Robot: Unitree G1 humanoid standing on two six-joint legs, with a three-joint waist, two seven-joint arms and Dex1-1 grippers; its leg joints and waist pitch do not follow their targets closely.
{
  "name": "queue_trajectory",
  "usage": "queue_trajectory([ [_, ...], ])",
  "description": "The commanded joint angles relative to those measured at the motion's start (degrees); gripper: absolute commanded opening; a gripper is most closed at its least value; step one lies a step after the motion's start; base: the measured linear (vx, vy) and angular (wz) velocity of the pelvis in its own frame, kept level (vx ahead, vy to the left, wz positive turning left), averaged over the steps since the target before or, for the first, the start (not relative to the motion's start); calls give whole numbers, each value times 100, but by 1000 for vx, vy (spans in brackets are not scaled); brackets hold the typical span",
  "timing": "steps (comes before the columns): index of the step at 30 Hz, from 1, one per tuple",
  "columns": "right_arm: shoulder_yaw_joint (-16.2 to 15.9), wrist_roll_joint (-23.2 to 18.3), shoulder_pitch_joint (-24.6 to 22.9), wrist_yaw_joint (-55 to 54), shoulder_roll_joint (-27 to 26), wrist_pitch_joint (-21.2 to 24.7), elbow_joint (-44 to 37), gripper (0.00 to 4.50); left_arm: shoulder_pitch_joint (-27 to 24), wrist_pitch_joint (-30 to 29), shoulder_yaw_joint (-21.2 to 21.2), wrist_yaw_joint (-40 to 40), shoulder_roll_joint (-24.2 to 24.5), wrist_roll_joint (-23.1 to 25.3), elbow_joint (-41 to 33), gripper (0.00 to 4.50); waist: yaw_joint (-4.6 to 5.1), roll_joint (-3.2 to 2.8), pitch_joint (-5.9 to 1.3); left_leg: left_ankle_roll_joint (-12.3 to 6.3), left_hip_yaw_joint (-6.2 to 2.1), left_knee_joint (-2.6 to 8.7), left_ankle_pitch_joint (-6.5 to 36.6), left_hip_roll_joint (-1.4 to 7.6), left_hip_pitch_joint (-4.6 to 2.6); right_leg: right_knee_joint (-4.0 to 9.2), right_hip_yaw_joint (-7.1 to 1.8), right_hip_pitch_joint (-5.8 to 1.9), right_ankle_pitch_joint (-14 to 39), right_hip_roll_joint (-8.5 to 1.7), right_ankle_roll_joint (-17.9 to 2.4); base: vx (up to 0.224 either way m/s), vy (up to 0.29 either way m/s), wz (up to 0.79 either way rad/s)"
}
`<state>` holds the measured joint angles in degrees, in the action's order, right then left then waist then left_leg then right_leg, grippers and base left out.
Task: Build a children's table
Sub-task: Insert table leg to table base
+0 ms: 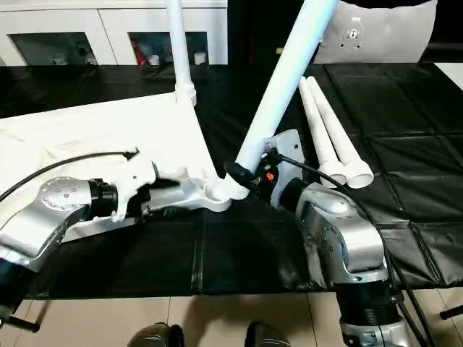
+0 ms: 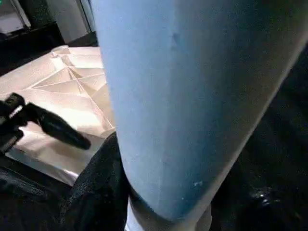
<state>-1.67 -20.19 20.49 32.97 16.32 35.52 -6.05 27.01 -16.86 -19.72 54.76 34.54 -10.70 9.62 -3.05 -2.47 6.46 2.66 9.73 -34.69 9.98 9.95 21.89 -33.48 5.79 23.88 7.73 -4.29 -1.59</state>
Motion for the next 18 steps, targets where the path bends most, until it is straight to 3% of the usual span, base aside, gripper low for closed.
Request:
queue_trajectory([
  [1,-10,-28,18,-1,38,37,-135,188,54,91,-48,126,57,83,191,278,14,-48,-494,-56,-123,424,1417,255,-122,418,-315,-329,2150,-395,-780,0,0,0],
  [7,-86,-57,91,140,89,70,-126,188,87,227,206,276,-89,-51,597,216,2,-53,-496,-63,-118,418,1412,258,-125,412,-316,-336,2121,-414,-875,0,0,0],
  [10,-124,-41,151,174,77,42,-67,188,100,301,232,306,-97,-52,694,216,4,-37,-489,-70,-119,424,1476,256,-128,425,-312,-335,2244,-412,-836,0,0,0],
  [11,-165,-31,222,195,57,30,-1,188,112,382,254,382,-113,-78,796,193,5,-22,-493,-73,-117,425,1461,256,-127,426,-313,-336,2255,-412,-827,0,0,0],
  [18,-376,91,534,239,-18,17,361,188,93,571,253,586,-128,-30,990,141,5,-11,-507,-67,-114,415,1378,260,-138,430,-321,-325,2380,-432,-804,0,0,0],
])
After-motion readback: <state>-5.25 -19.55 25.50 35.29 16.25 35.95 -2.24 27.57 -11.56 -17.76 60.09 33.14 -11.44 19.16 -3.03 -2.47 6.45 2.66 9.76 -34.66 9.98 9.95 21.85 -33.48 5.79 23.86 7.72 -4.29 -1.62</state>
